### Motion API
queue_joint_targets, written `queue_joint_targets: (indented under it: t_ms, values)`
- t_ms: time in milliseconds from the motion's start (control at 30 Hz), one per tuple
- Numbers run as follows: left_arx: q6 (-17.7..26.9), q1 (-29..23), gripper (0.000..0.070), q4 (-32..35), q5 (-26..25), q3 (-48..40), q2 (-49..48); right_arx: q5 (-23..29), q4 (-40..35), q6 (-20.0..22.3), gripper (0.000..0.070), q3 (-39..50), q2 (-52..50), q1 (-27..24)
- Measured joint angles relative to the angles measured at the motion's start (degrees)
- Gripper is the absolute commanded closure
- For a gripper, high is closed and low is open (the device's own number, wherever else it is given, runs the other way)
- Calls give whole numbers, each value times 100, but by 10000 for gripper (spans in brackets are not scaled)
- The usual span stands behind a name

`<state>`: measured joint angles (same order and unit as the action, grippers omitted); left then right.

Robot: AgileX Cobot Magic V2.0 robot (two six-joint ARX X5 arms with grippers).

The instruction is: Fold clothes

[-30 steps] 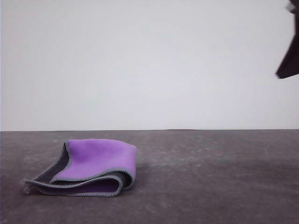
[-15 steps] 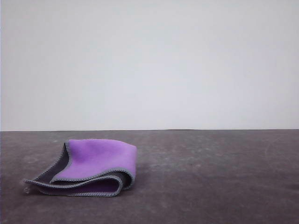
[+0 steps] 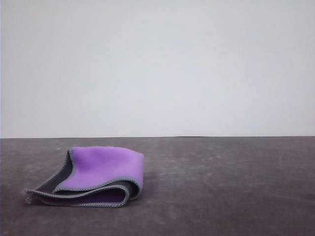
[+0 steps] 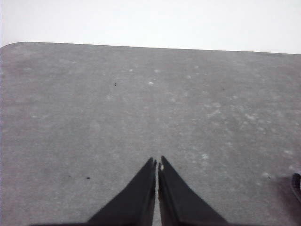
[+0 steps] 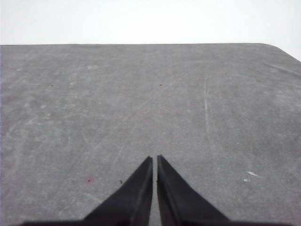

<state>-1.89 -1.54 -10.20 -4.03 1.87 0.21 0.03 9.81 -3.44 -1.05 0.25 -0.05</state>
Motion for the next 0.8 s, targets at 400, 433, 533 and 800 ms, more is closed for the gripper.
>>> queue_joint_targets:
  t_ms: [400,433,533,800]
  values:
    - [0,0,700,0,2,0,0,0,-12,0,685,6,0,0]
    - [0,0,700,0,0,0,0,0,-13,0,685,6,-1,0]
    - [0,0,700,0,0,0,0,0,-13,0,685,6,0,0]
    - [0,0,700,0,0,0,0,0,-13,0,685,6,0,0]
